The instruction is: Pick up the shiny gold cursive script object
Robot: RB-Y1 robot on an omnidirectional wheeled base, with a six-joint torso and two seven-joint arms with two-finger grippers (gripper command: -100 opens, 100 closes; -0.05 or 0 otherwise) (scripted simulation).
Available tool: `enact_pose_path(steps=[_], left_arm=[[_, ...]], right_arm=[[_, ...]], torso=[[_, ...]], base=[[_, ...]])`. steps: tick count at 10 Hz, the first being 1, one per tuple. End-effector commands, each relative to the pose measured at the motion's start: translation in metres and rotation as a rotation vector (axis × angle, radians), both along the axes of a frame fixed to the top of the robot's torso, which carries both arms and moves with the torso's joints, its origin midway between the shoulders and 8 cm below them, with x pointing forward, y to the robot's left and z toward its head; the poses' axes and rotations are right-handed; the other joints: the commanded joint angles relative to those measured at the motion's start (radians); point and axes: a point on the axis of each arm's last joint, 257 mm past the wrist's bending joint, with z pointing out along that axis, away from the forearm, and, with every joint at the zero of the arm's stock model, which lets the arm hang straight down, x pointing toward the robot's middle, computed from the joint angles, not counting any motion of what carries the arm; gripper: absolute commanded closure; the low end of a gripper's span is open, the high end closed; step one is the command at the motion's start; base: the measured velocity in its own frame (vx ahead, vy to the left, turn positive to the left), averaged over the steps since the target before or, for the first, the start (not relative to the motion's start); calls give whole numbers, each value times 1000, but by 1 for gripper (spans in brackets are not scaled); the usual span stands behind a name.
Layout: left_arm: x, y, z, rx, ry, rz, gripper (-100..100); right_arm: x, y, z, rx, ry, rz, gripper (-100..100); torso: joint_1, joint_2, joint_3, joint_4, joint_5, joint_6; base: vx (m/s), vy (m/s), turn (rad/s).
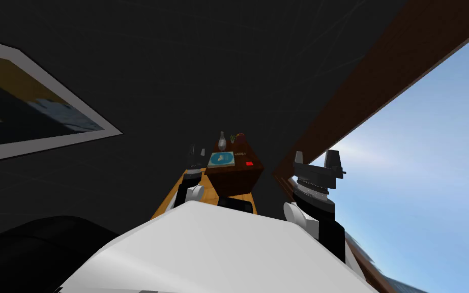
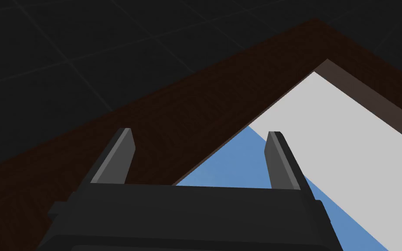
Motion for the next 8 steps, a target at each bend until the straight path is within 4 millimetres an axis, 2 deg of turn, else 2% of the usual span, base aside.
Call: enact_pose_path(steps=[1, 7, 8], left_arm=[[6, -8, -3, -10, 18, -47, -100], [42, -49, -28, -122, 131, -300, -100], [43, -49, -30, -114, 143, -305, -100]], right_arm=[[0, 0, 0, 0, 0, 0, 0], [0, 0, 0, 0, 0, 0, 0], [0, 0, 0, 0, 0, 0, 0]], torso=[[0, 0, 0, 0, 0, 0], [1, 1, 1, 0, 0, 0], [1, 1, 1, 0, 0, 0]], base=[[5, 6, -109], [-12, 14, -159], [-12, -2, -97]])
